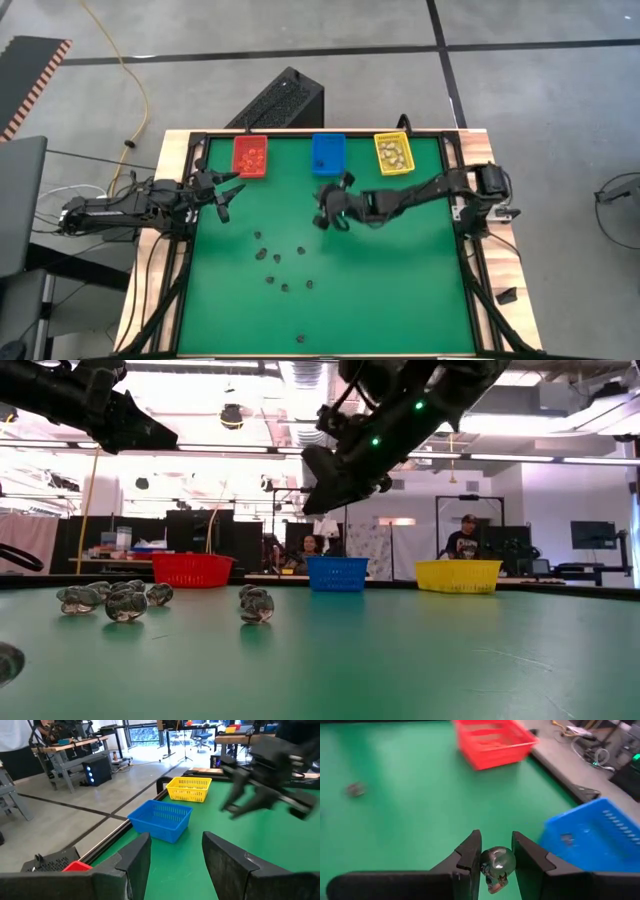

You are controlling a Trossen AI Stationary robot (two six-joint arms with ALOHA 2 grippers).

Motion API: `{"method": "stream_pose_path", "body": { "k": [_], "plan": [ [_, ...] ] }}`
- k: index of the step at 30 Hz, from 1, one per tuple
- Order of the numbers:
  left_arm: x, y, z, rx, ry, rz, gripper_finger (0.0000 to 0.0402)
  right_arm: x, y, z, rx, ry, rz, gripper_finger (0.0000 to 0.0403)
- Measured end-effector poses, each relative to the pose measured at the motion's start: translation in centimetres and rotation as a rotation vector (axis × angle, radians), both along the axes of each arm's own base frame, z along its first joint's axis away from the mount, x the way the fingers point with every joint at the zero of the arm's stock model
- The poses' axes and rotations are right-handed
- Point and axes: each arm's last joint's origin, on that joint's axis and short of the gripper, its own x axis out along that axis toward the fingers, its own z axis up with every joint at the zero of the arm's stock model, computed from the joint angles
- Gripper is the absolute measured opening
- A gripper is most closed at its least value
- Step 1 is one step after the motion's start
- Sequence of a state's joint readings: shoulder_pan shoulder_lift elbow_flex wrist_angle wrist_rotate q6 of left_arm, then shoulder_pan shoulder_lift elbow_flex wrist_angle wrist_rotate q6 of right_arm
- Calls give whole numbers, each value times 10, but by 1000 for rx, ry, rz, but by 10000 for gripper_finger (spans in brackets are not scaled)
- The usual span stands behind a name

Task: Sort Halloween decoration
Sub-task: Put the black skull toy into the blue bin

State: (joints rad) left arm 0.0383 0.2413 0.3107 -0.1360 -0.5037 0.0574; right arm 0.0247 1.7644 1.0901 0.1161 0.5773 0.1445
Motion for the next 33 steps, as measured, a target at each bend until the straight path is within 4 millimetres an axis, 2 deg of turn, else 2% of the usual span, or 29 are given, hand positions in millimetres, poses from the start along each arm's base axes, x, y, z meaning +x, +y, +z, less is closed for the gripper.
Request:
{"method": "stream_pose_path", "body": {
  "k": [8, 14, 18, 25, 33],
  "plan": [
    [0, 0, 0, 6, 3, 0, 169, -9, -72, 13, 25, -50, -112, 116],
    [0, 0, 1, 9, -1, -1, 169, -17, -109, 11, 70, -77, -167, 116],
    [0, 0, 2, 10, -17, -1, 169, -22, -123, 10, 88, -81, -208, 116],
    [0, 0, 2, 9, -17, 0, 169, -25, -134, 9, 118, -96, -205, 116],
    [0, 0, 4, 10, -36, 0, 169, -13, -141, -25, 126, -58, -237, 116]
  ]
}}
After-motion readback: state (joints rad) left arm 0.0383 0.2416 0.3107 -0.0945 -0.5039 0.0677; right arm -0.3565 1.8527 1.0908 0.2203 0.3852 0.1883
